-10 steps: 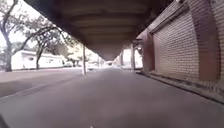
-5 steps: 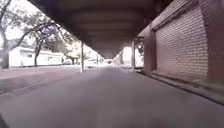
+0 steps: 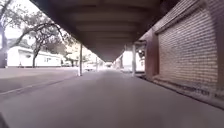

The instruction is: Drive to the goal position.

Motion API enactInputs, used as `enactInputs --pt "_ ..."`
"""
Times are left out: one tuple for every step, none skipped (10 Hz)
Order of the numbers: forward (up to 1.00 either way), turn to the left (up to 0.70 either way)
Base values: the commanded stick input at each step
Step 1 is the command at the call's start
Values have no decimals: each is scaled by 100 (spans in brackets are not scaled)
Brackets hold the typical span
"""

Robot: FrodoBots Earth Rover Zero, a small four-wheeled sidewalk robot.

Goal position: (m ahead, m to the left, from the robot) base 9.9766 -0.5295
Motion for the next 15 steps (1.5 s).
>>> enactInputs --pt "70 0" --pt "70 0" --pt "70 0" --pt "70 0" --pt "70 0" --pt "70 0" --pt "70 0" --pt "70 0" --pt "70 0" --pt "70 0" --pt "70 0" --pt "70 0" --pt "70 0" --pt "70 0" --pt "70 0"
